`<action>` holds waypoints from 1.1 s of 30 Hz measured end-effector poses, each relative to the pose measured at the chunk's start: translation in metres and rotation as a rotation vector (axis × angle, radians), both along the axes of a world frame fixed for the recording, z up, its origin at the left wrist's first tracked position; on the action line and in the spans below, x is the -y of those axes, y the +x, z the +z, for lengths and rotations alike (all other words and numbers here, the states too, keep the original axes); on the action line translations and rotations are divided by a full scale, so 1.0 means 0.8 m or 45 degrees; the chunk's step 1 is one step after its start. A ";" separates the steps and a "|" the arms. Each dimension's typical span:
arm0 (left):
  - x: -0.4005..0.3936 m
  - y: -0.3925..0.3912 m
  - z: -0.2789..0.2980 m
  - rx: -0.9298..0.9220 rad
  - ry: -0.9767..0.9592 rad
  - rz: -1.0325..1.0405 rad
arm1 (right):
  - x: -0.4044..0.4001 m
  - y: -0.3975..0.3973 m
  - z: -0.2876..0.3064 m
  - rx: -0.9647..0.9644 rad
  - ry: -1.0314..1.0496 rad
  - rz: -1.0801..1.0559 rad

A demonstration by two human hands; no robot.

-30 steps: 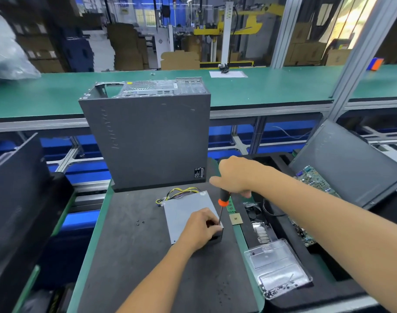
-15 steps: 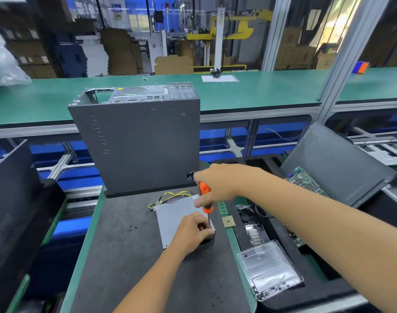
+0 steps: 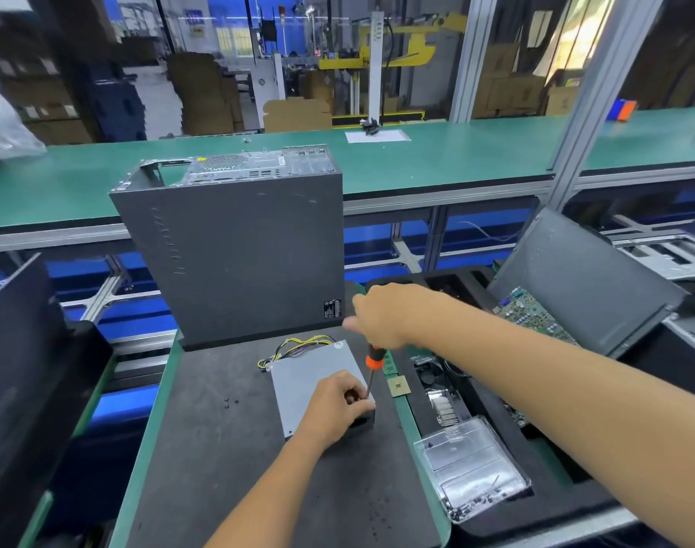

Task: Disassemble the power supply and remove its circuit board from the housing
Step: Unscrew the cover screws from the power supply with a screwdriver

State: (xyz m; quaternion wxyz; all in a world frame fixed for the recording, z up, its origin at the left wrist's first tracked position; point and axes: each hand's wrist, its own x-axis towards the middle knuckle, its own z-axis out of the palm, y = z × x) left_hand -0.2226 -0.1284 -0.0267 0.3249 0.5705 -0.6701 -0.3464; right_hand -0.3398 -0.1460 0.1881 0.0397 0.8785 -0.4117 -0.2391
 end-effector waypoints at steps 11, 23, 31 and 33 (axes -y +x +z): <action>0.001 -0.001 0.003 0.026 0.015 -0.025 | 0.016 -0.015 0.003 0.510 0.389 0.021; 0.000 0.003 -0.005 0.019 -0.021 -0.024 | 0.009 0.000 -0.010 0.087 0.015 -0.006; 0.004 0.001 -0.007 0.072 -0.044 -0.038 | 0.014 -0.019 -0.002 0.551 0.379 0.059; 0.002 0.000 -0.009 0.082 -0.033 -0.037 | 0.017 -0.017 -0.005 0.535 0.376 -0.003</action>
